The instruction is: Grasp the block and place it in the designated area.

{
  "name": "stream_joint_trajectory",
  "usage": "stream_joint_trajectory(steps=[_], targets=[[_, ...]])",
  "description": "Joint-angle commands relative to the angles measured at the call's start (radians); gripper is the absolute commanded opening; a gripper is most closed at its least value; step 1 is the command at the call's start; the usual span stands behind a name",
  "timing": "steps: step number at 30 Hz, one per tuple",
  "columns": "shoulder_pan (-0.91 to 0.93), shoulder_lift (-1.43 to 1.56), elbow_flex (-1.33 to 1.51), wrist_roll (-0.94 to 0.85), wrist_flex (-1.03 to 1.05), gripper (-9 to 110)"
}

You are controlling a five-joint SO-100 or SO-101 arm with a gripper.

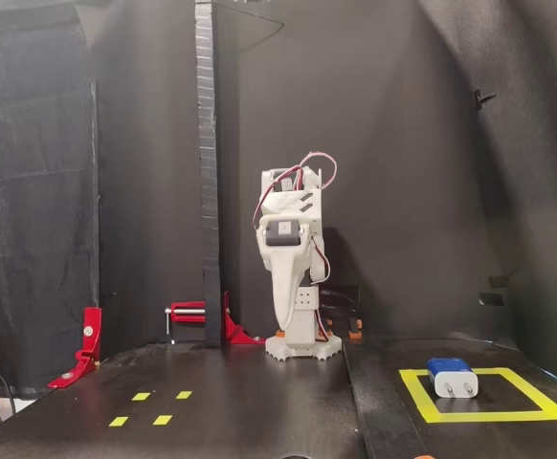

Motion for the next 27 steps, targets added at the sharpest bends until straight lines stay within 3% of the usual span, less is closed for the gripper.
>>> stream_joint_trajectory(steps=[1, 13, 27], targets=[[0.008, 0.179, 0.138, -0.005, -0.112, 0], [0.006, 0.678, 0.571, -0.005, -0.316, 0], [-0.003, 1.008, 0.776, -0.046, -0.029, 0]])
